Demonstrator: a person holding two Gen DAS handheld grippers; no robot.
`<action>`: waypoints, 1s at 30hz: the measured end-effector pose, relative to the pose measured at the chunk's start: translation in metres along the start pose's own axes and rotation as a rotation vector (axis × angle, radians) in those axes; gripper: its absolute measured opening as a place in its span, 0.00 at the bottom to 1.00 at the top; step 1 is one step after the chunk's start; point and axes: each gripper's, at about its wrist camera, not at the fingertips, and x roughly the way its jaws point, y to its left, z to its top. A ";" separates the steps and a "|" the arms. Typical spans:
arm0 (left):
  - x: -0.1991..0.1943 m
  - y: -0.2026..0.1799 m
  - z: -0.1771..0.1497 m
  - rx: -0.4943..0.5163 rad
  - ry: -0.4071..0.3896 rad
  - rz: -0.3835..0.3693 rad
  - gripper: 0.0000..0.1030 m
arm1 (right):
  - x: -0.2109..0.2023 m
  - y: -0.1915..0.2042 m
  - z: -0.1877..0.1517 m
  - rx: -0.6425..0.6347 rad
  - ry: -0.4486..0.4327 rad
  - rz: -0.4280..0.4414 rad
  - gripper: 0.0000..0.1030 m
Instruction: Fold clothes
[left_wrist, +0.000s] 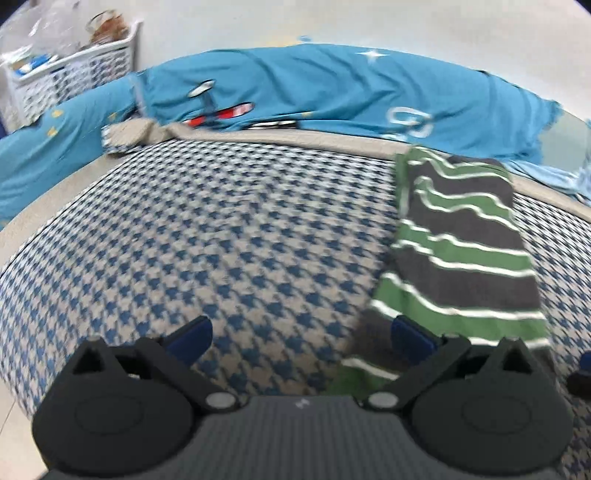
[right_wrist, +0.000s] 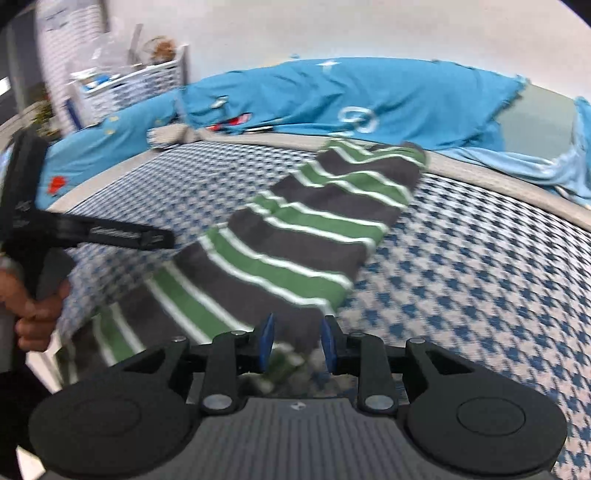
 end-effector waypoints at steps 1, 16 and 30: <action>0.000 -0.004 -0.001 0.010 0.004 -0.014 1.00 | -0.002 0.004 -0.001 -0.021 0.002 0.014 0.25; -0.001 -0.029 -0.023 0.087 0.050 -0.086 1.00 | -0.034 0.025 -0.036 -0.223 0.075 0.002 0.25; 0.008 -0.026 -0.028 0.071 0.089 -0.084 1.00 | -0.024 0.055 -0.039 -0.327 0.067 0.041 0.26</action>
